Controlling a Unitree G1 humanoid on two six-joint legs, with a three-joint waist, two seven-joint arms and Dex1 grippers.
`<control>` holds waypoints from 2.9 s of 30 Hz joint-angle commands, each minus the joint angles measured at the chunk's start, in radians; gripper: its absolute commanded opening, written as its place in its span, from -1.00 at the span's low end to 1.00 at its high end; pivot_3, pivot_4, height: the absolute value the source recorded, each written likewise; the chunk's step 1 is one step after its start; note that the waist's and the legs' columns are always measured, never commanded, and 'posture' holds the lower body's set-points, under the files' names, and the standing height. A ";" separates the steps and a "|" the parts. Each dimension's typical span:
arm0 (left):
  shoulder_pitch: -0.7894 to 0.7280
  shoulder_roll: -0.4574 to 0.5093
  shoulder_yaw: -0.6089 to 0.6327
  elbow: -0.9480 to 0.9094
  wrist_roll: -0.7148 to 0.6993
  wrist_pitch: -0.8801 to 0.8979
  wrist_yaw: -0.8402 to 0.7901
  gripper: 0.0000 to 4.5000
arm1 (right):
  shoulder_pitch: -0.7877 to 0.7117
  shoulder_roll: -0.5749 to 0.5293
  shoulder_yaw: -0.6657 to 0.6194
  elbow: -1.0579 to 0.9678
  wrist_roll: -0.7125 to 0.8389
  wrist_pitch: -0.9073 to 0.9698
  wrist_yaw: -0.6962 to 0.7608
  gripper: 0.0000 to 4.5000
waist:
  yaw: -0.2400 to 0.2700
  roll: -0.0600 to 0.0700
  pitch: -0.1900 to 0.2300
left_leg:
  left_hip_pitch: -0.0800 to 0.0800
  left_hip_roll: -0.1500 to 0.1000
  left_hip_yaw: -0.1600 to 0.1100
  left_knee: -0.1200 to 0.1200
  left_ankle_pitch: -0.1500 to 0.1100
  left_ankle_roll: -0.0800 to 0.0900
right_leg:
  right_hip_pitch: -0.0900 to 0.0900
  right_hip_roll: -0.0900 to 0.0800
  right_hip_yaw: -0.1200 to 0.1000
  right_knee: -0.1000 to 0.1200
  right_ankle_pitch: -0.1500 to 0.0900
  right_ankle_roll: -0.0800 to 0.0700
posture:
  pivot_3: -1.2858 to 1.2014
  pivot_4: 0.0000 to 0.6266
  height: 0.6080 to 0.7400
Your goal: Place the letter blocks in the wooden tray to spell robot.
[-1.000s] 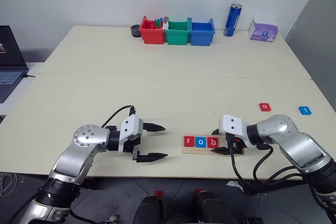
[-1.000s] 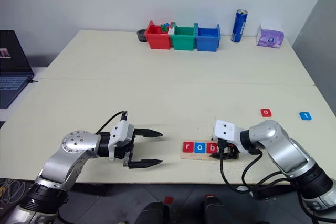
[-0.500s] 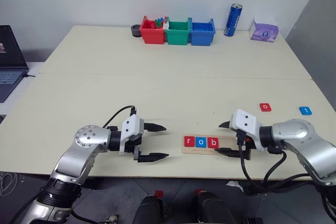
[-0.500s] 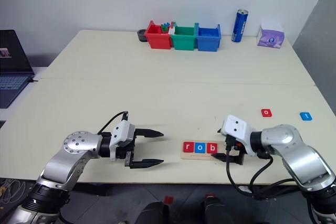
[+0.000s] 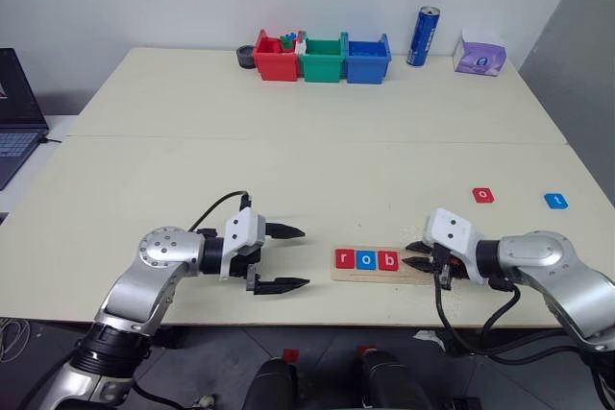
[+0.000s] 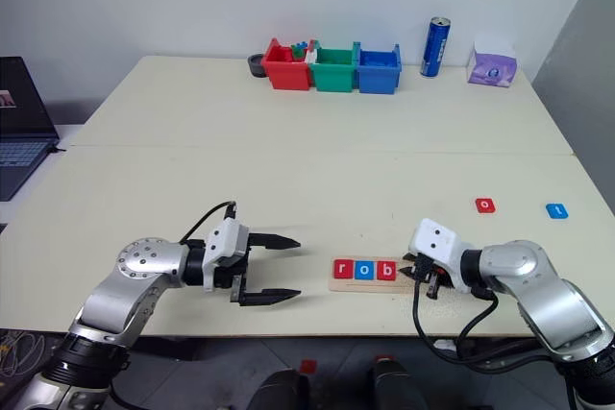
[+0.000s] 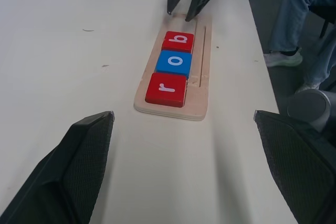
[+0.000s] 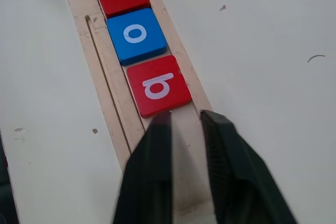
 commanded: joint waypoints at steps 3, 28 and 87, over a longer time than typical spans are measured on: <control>-0.001 -0.001 0.007 -0.017 -0.002 -0.018 0.004 1.00 | -0.032 -0.020 0.058 0.021 -0.059 -0.043 0.007 -0.98 | 0.000 0.000 0.000 | 0.000 0.000 0.000 0.000 0.000 0.000 | 0.000 0.000 0.000 0.000 0.000 0.000 | 0.03 -0.52 1.00; 0.023 -0.002 0.005 -0.007 0.010 -0.046 -0.002 1.00 | -0.136 0.079 0.149 0.072 -0.096 -0.047 0.038 -0.98 | 0.000 0.000 0.000 | 0.000 0.000 0.000 0.000 0.000 0.000 | 0.000 0.000 0.000 0.000 0.000 -0.001 | 0.03 -0.52 1.00; -0.028 -0.005 -0.002 -0.013 -0.004 -0.004 -0.017 1.00 | 0.227 0.538 -0.506 -0.093 0.076 0.221 -0.716 -0.36 | 0.000 0.003 -0.001 | -0.002 0.001 -0.001 -0.002 0.000 0.000 | -0.001 0.000 0.002 0.000 0.001 -0.003 | 0.03 -0.52 1.00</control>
